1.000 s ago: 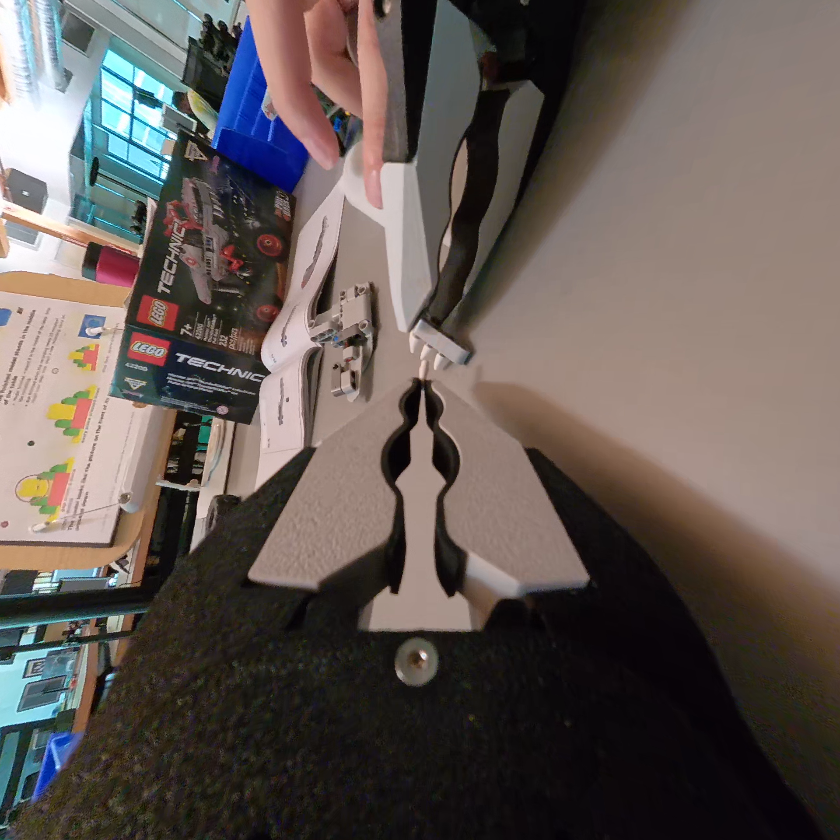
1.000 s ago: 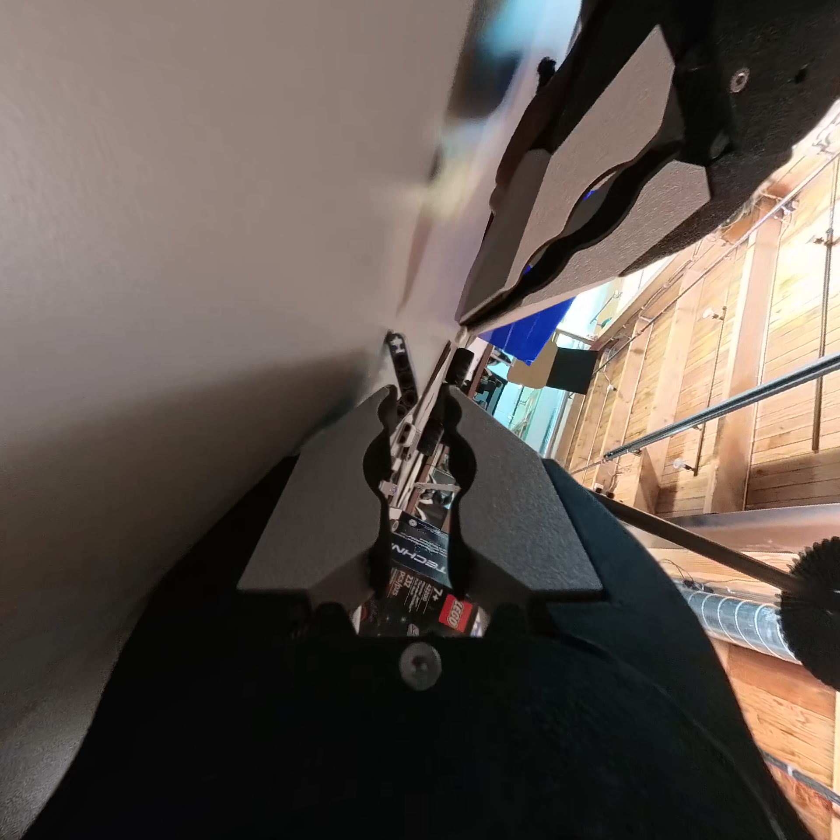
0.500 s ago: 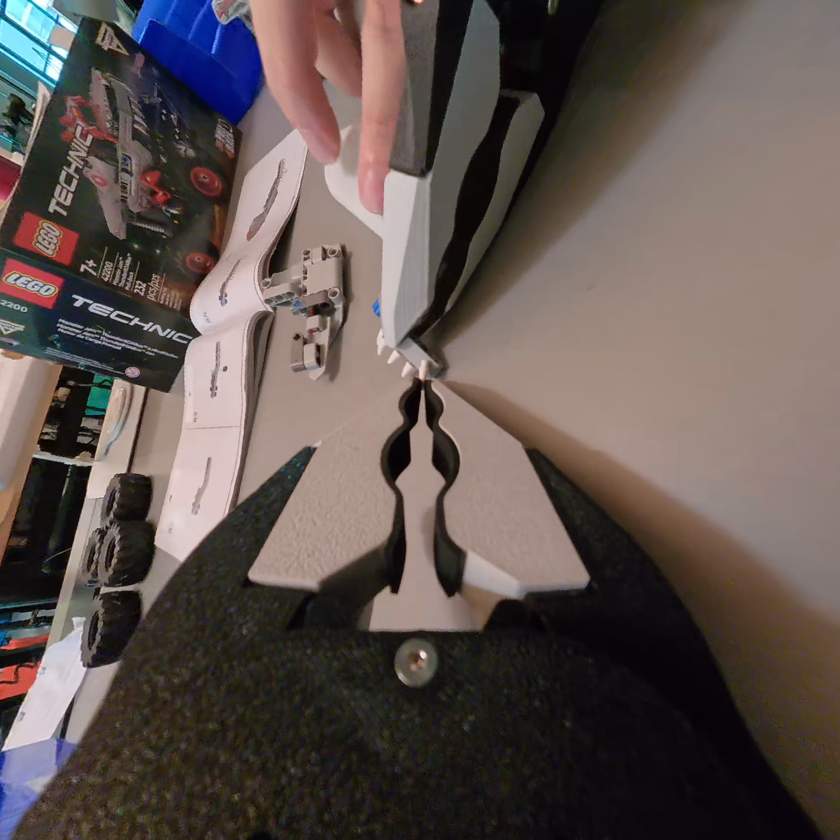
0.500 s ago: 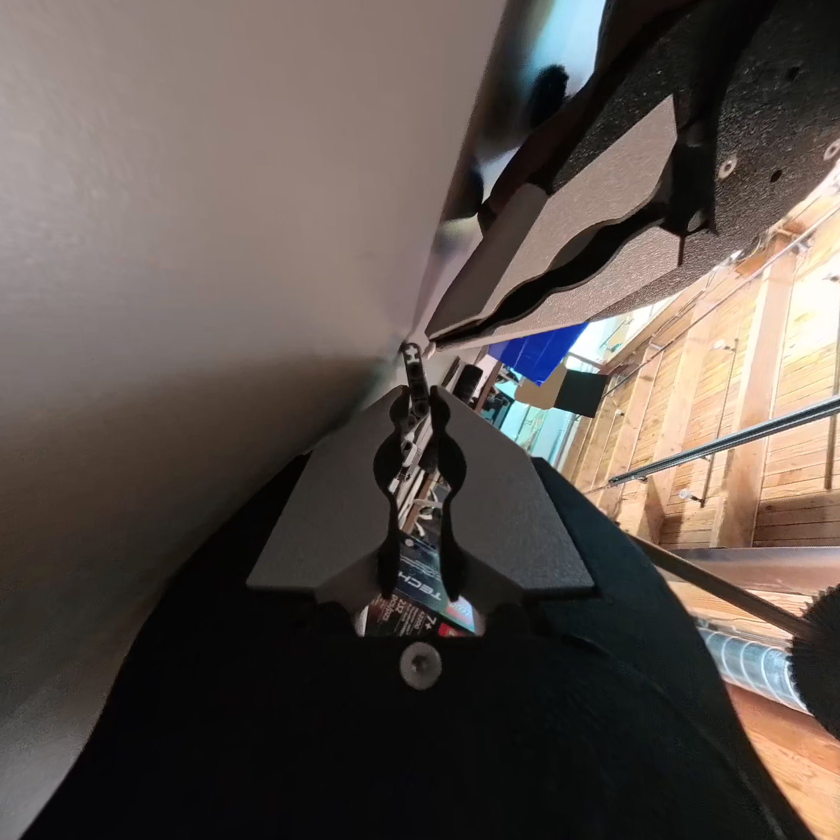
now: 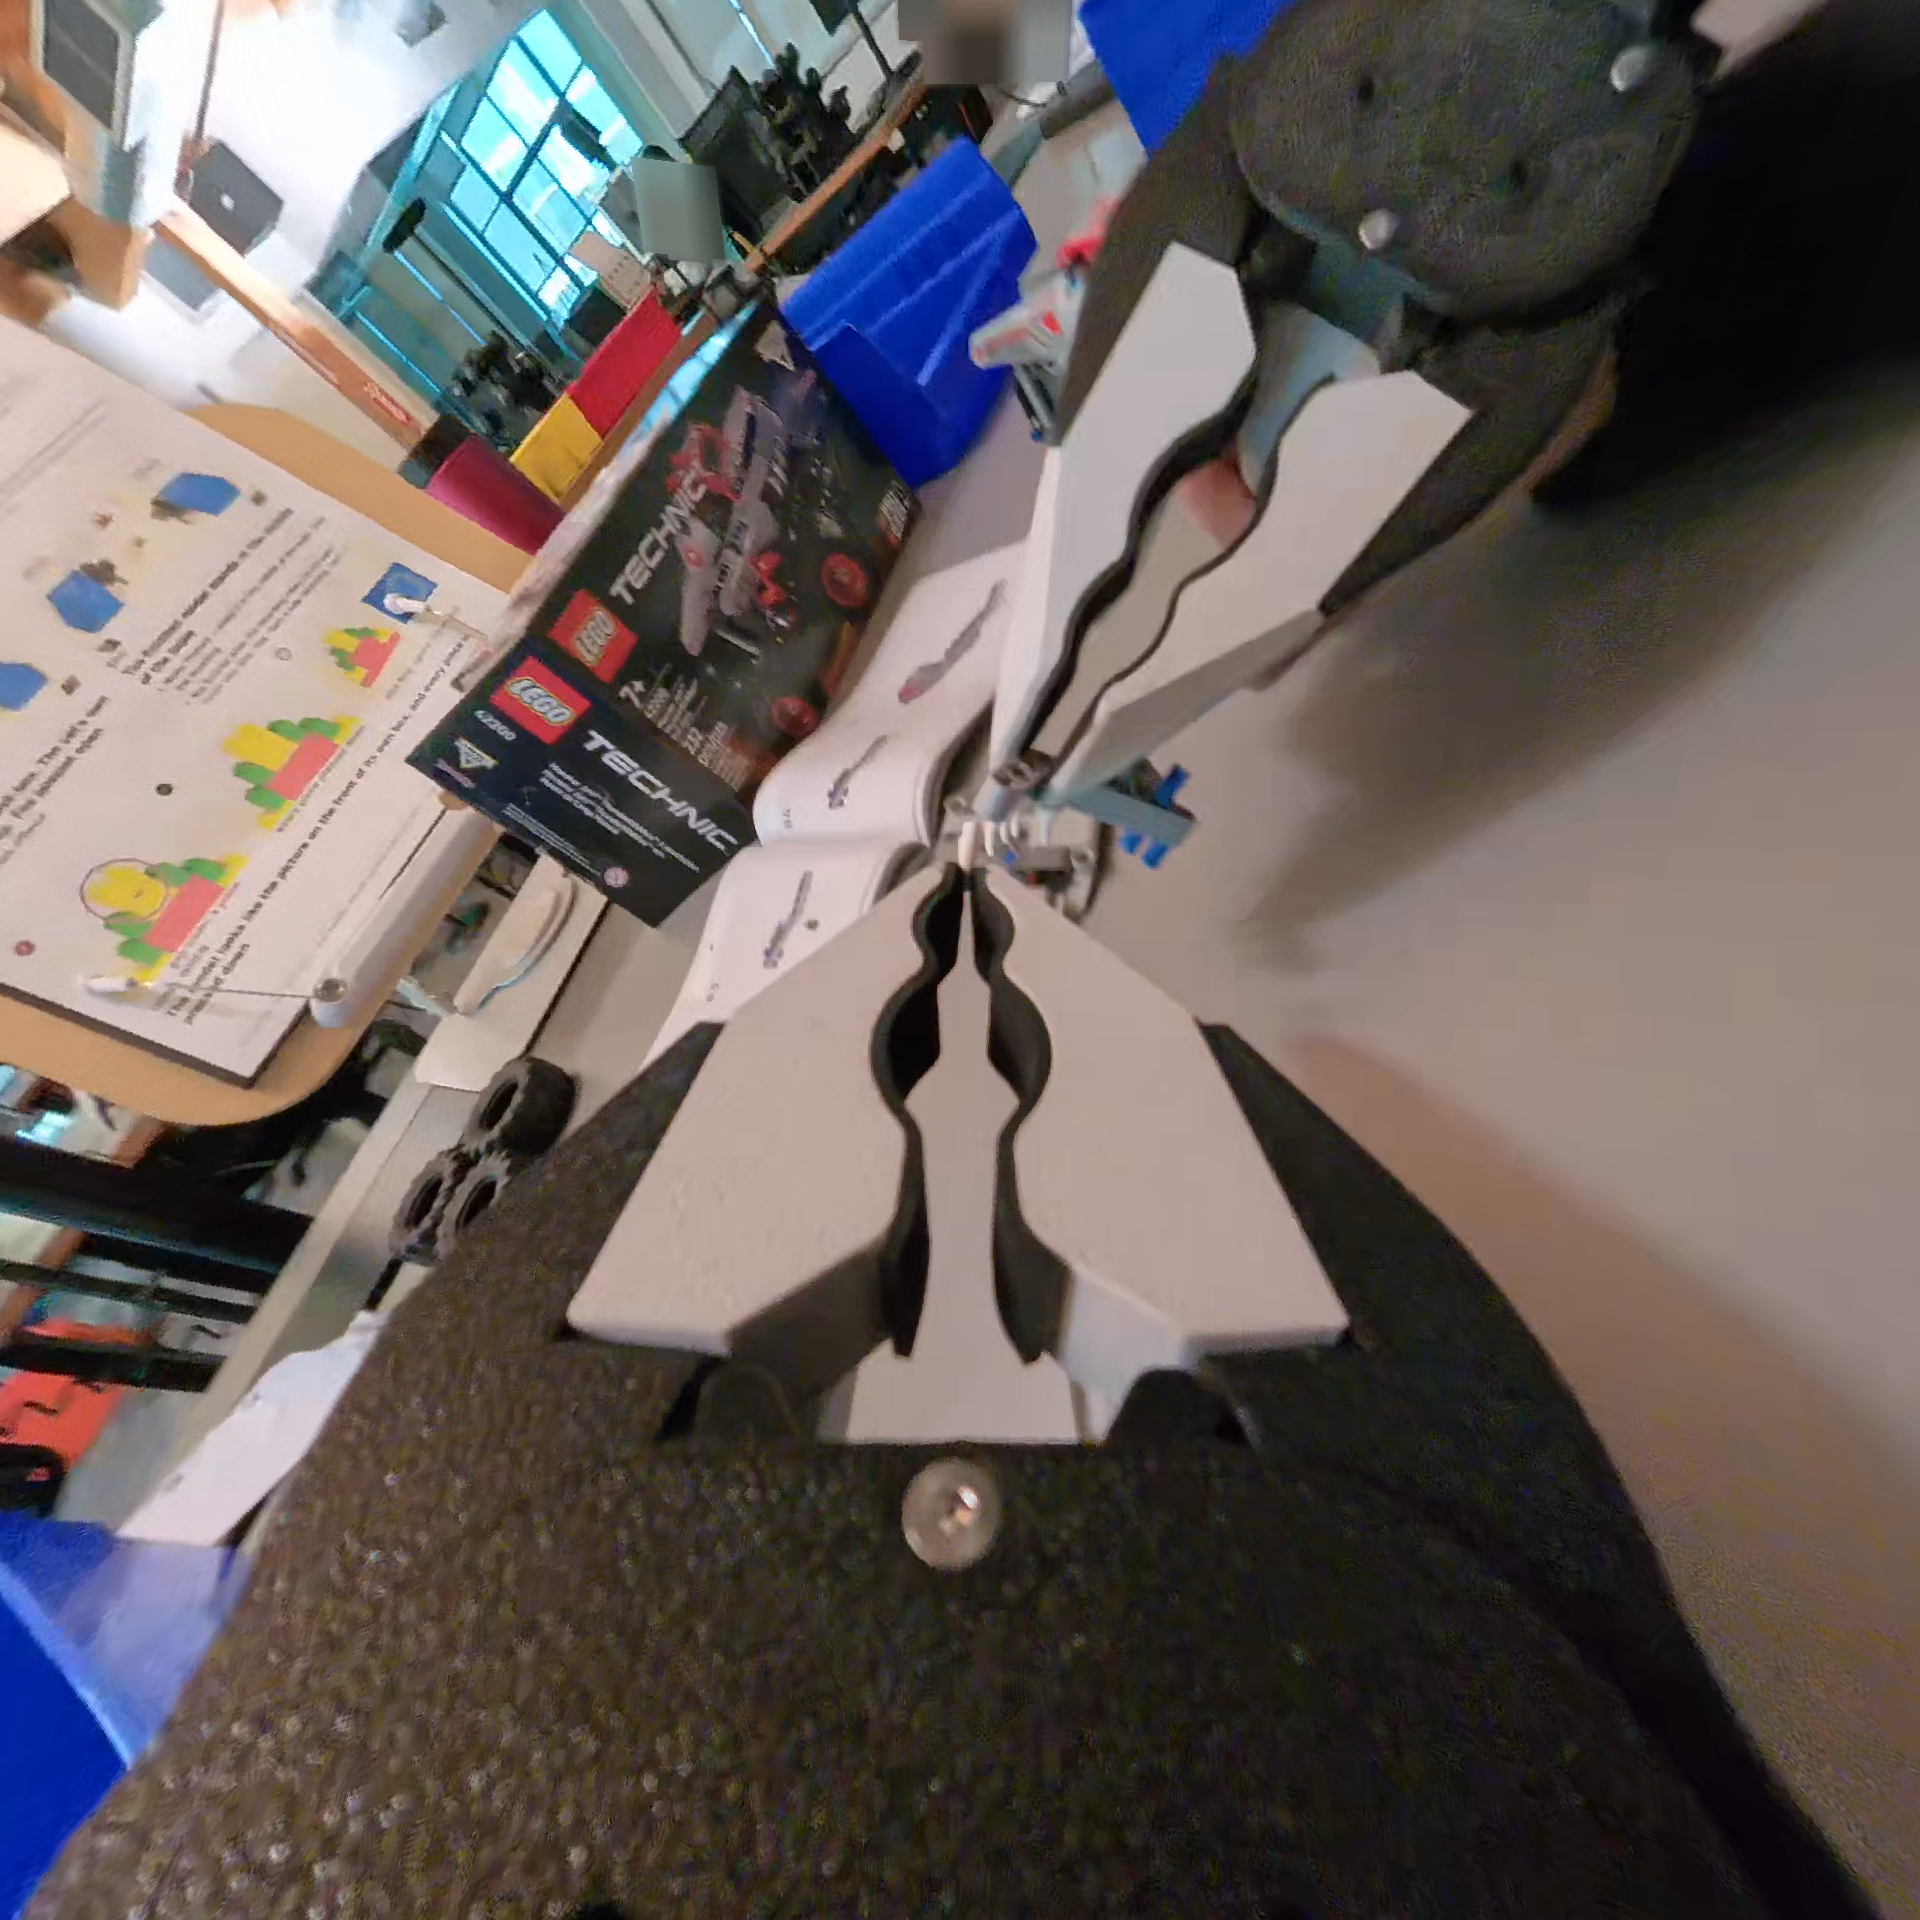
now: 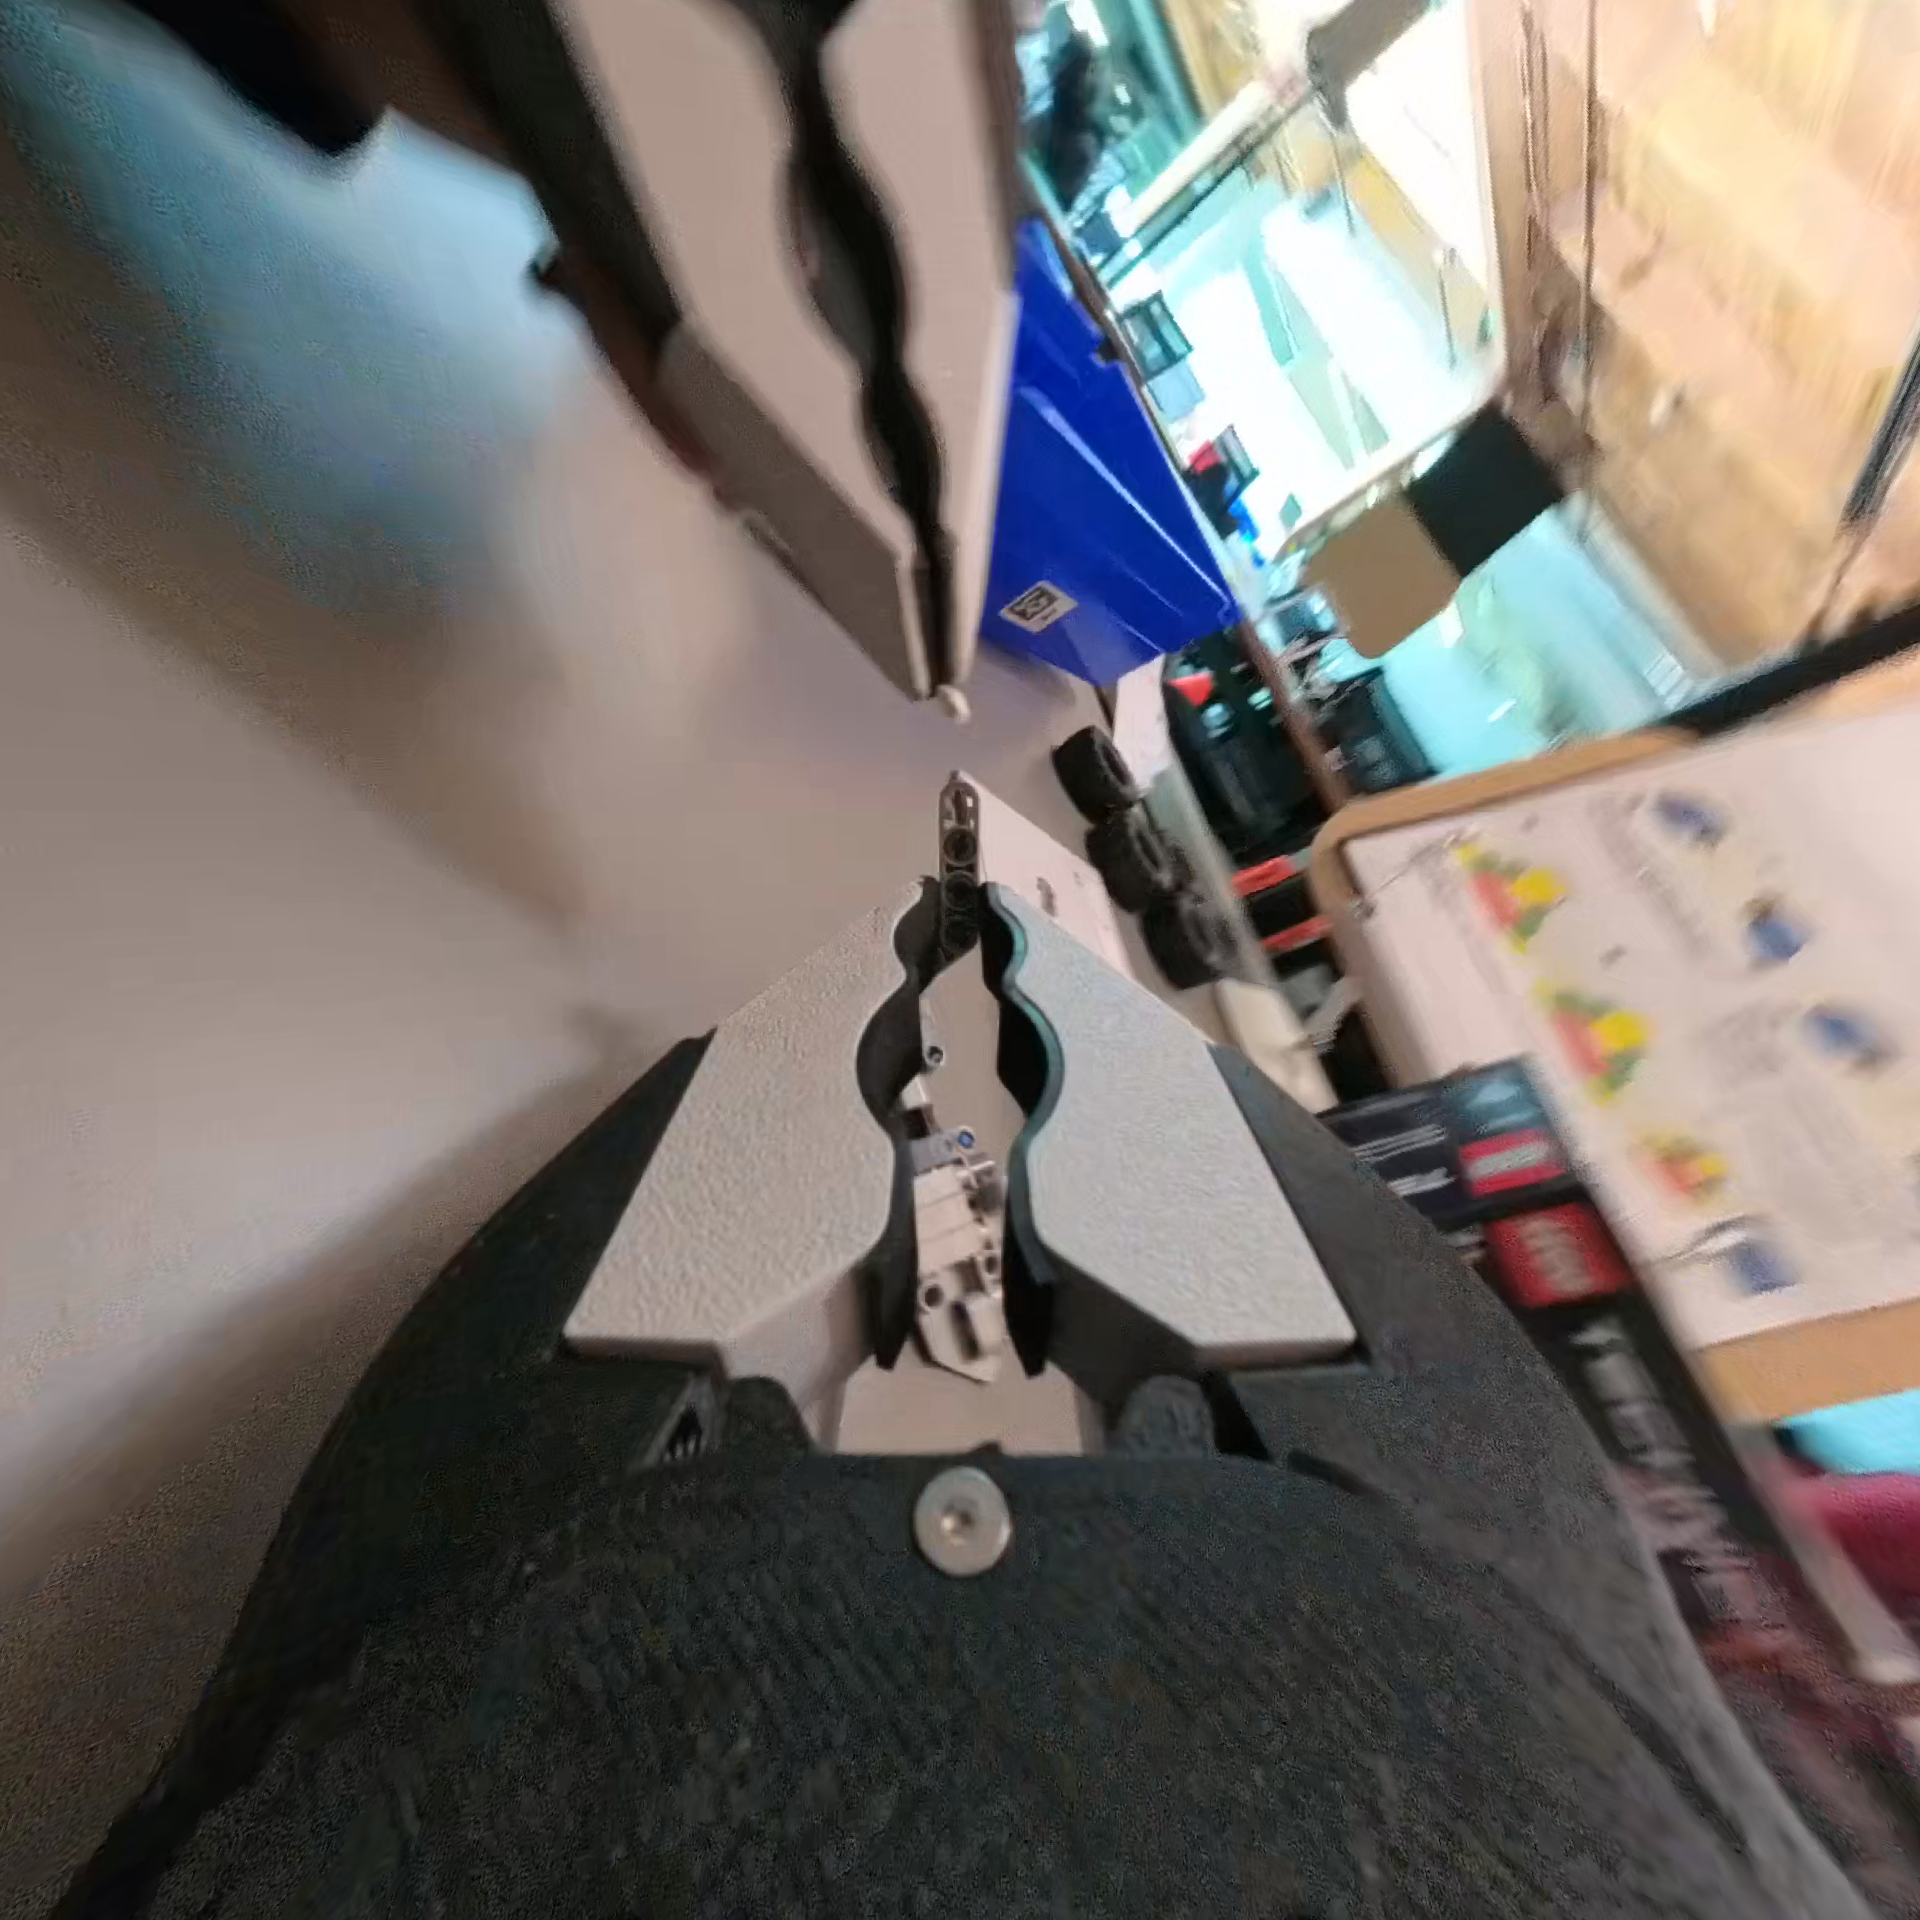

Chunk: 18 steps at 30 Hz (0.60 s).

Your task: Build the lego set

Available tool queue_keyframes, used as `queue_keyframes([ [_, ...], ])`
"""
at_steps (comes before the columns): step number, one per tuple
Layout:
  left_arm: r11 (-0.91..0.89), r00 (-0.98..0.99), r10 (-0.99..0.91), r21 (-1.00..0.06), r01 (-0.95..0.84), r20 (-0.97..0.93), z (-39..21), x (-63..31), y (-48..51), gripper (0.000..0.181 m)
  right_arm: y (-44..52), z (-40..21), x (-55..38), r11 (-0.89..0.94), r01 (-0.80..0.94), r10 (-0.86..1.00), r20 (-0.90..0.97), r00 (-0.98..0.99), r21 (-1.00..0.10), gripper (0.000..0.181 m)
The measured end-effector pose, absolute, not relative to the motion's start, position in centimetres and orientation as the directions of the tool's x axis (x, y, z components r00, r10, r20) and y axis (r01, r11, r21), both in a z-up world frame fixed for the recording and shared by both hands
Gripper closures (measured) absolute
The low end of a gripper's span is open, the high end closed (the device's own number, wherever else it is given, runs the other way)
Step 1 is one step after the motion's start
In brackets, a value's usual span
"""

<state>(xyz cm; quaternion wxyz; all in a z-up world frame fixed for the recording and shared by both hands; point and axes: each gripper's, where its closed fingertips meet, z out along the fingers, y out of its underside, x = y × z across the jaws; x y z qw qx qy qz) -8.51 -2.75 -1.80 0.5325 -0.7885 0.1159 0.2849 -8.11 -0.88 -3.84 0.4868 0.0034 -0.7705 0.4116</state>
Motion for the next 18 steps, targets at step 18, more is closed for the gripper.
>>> queue_keyframes([
  [18,-0.434,0.958,-0.005,-0.862,-0.261,-0.288,-0.7,-9.3,-0.9,0.181,0.6,-0.4,-8.4,-0.029,0.054,0.517,-0.062,-0.854,-0.998,0.176],
])
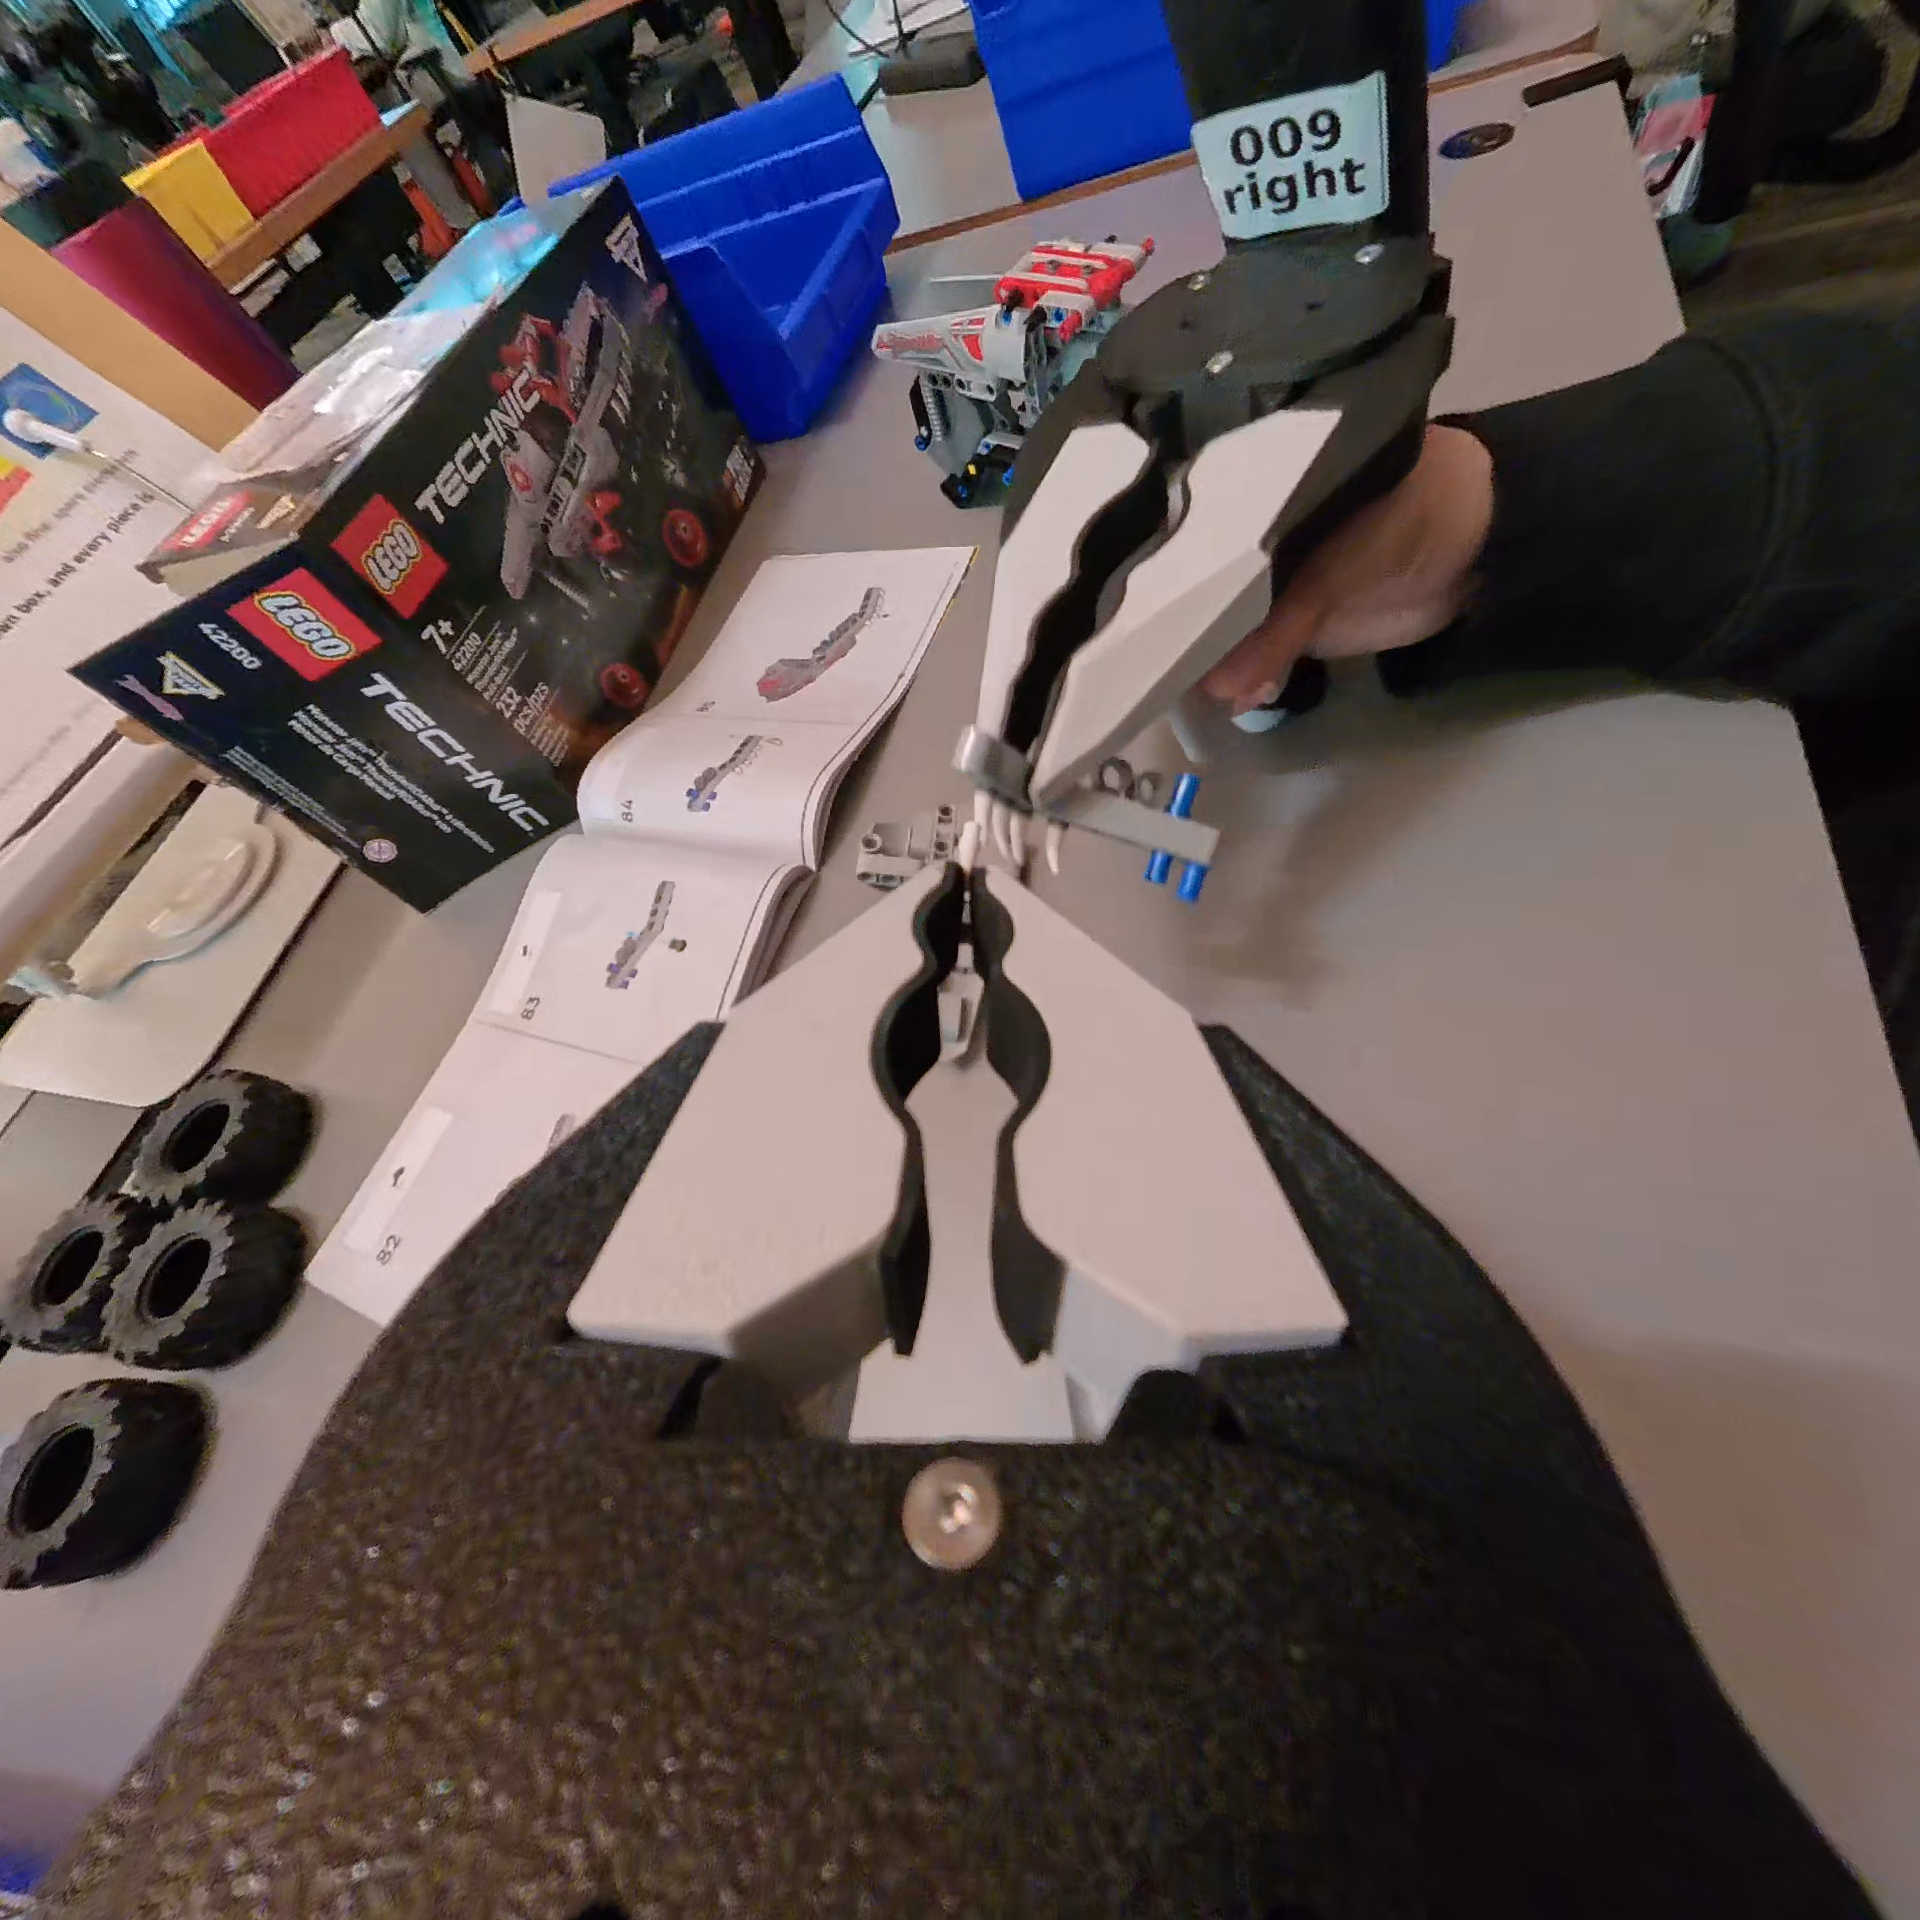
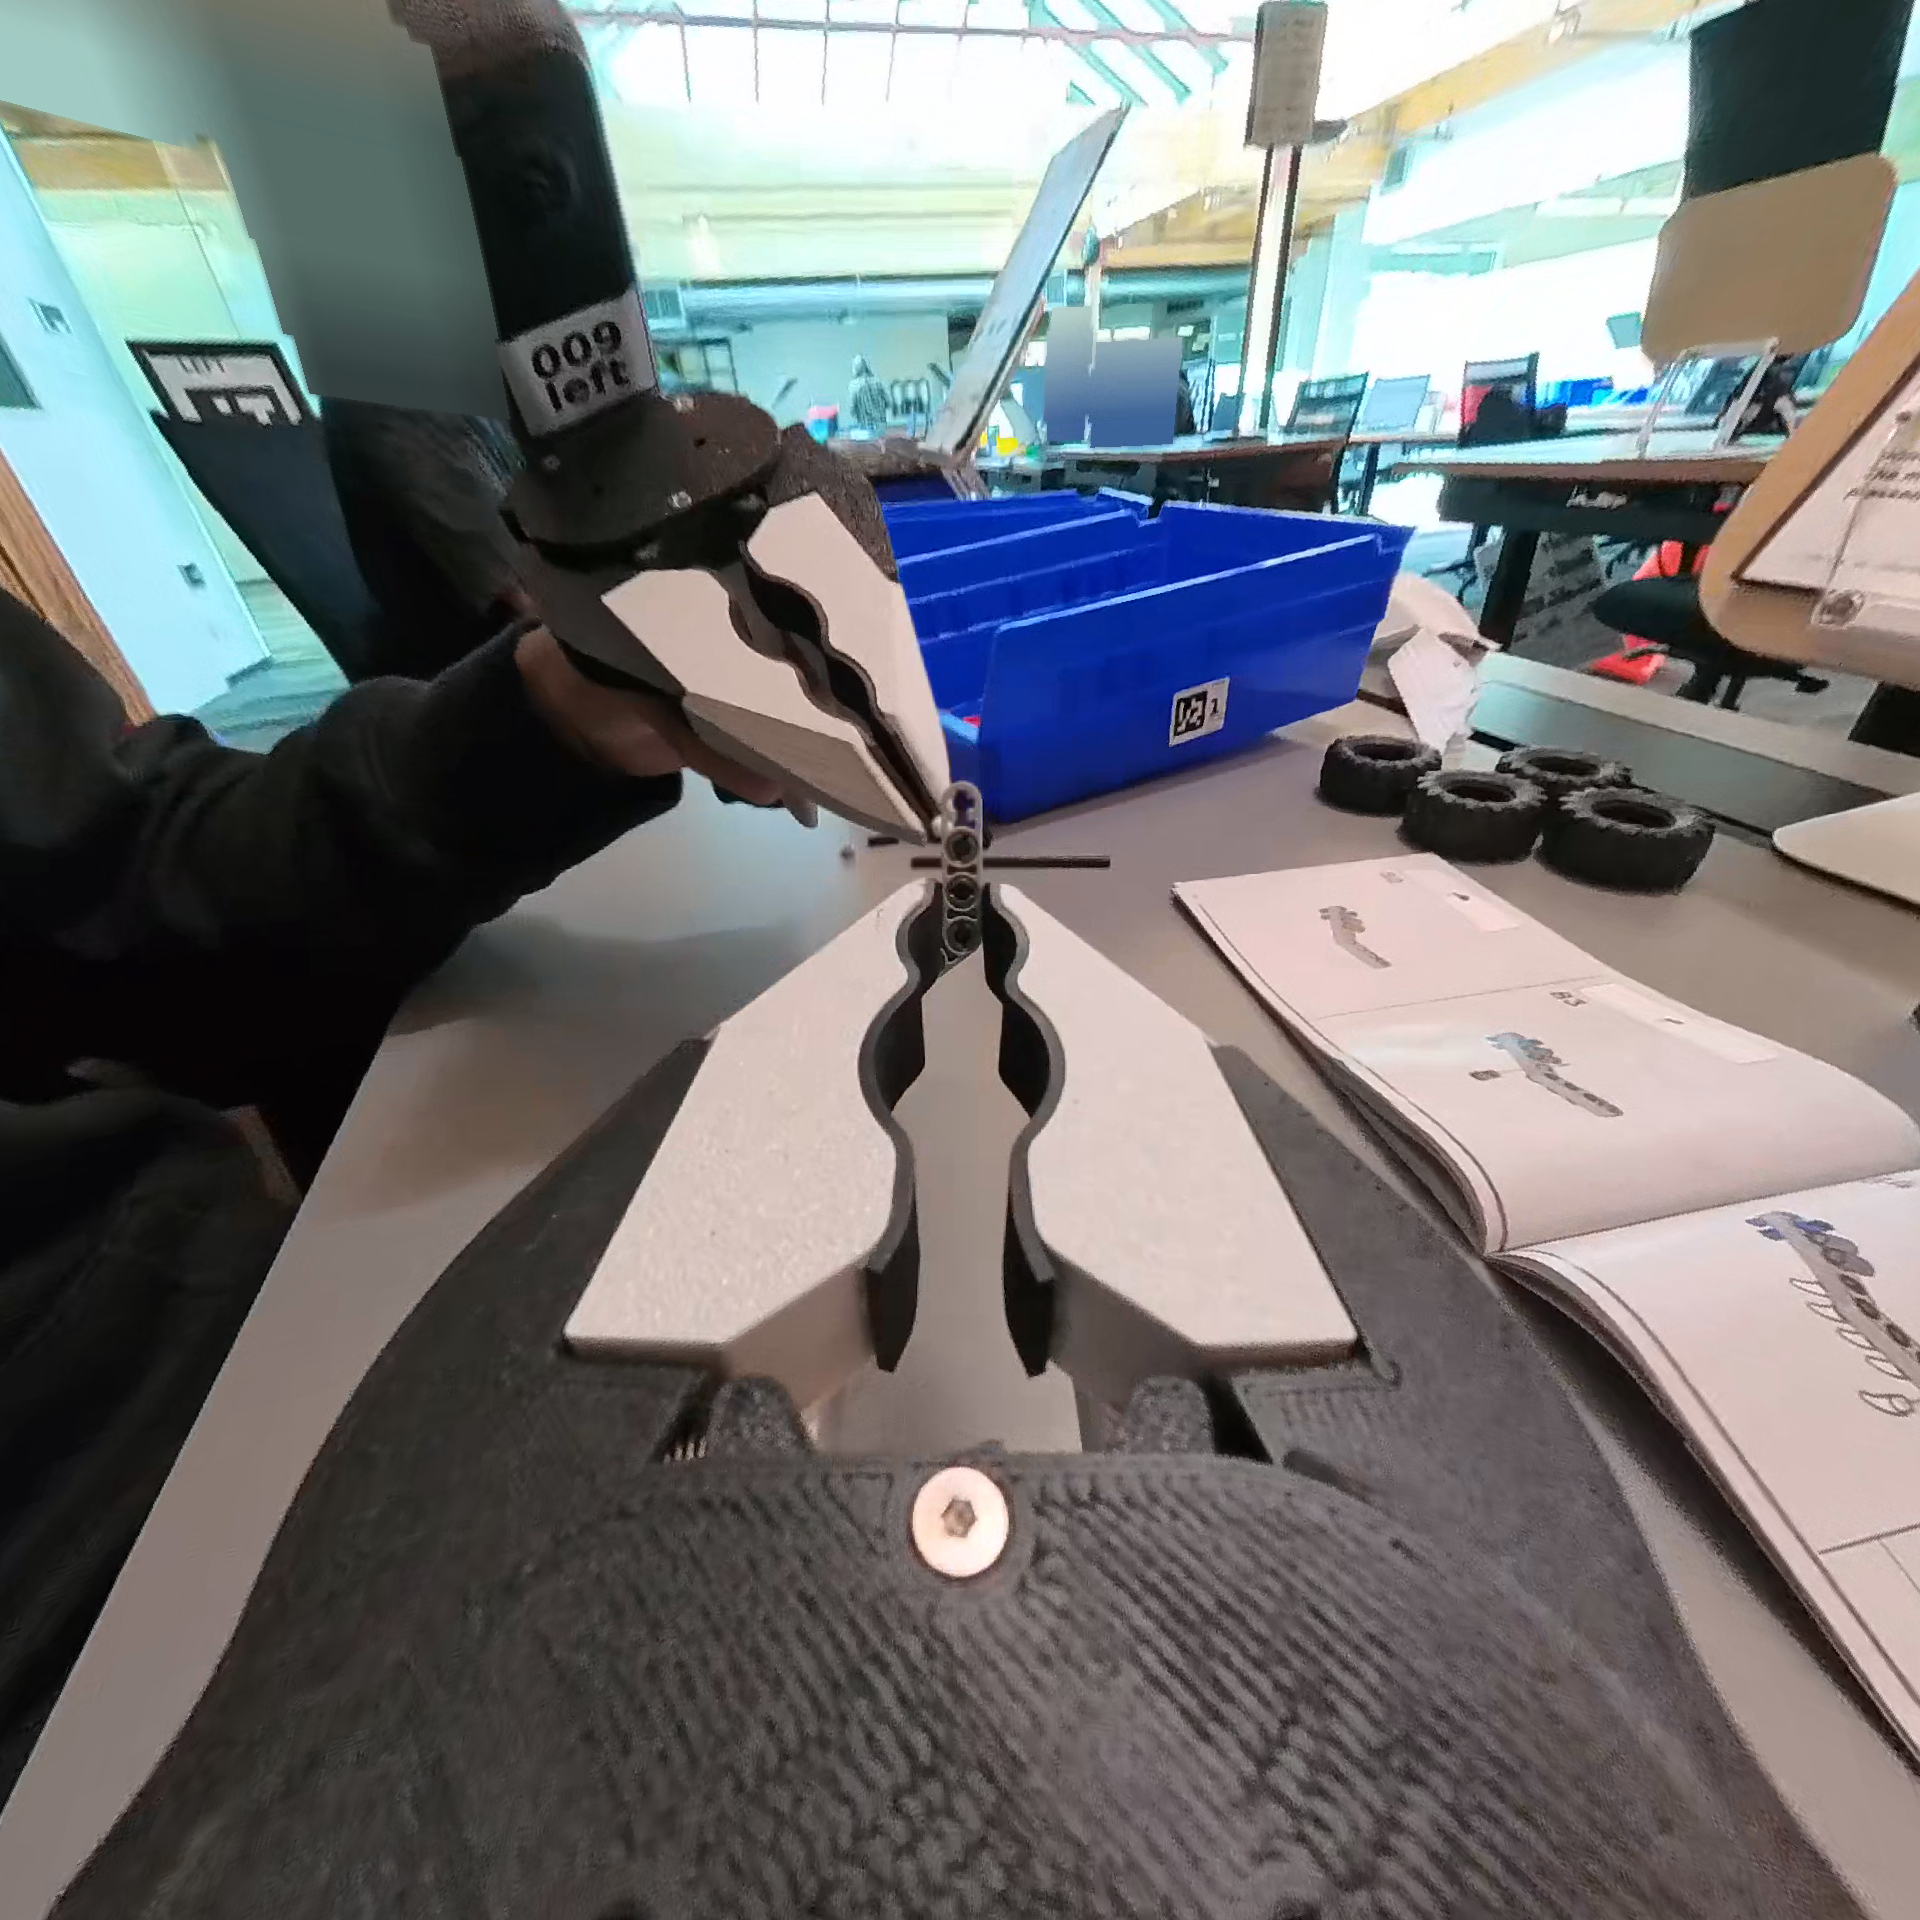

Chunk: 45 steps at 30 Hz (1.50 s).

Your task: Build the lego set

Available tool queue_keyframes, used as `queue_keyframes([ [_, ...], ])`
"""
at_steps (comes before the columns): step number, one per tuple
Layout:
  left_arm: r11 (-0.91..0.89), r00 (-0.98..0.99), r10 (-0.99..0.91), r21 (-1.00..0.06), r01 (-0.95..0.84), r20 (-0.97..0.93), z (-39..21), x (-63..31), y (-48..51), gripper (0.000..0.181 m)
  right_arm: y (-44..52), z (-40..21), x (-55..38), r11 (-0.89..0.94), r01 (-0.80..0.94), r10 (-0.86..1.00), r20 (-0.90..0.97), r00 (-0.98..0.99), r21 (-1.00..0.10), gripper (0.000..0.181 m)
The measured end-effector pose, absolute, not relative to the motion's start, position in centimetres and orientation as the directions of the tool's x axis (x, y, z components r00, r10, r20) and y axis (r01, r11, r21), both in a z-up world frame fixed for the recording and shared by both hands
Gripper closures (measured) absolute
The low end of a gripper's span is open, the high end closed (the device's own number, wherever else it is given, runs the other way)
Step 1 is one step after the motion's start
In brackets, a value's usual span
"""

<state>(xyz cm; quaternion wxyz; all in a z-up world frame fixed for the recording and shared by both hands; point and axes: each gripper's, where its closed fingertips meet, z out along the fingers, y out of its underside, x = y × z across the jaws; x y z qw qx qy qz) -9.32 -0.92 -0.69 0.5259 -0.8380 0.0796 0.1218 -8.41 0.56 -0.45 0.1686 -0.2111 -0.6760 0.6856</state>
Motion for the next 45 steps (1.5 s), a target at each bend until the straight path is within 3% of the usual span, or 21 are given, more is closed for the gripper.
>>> queue_keyframes([
  [20,-0.461,0.903,-0.022,-0.797,-0.391,-0.430,-0.9,-9.2,-2.0,0.181,-1.0,-1.8,-8.7,0.023,0.167,0.498,-0.133,-0.857,-0.986,0.176],
  [26,-0.466,0.911,-0.040,-0.799,-0.380,-0.409,-1.5,-8.7,-2.1,0.181,-0.6,-1.1,-9.1,-0.005,0.113,0.550,-0.097,-0.830,-0.994,0.174],
  [30,-0.460,0.911,-0.050,-0.800,-0.385,-0.409,-1.8,-8.3,-2.0,0.181,-1.1,-2.0,-9.1,0.073,0.118,0.555,-0.058,-0.830,-0.990,0.176],
  [35,-0.496,0.892,-0.037,-0.766,-0.409,-0.451,-1.6,-8.7,-2.9,0.181,-1.4,-2.4,-8.9,0.124,0.093,0.550,-0.009,-0.835,-0.988,0.176],
  [45,-0.540,0.734,-0.048,-0.601,-0.590,-0.678,-1.6,-8.9,-2.7,0.181,-1.0,-1.8,-8.5,-0.017,0.220,0.484,-0.201,-0.852,-0.975,0.176],
])
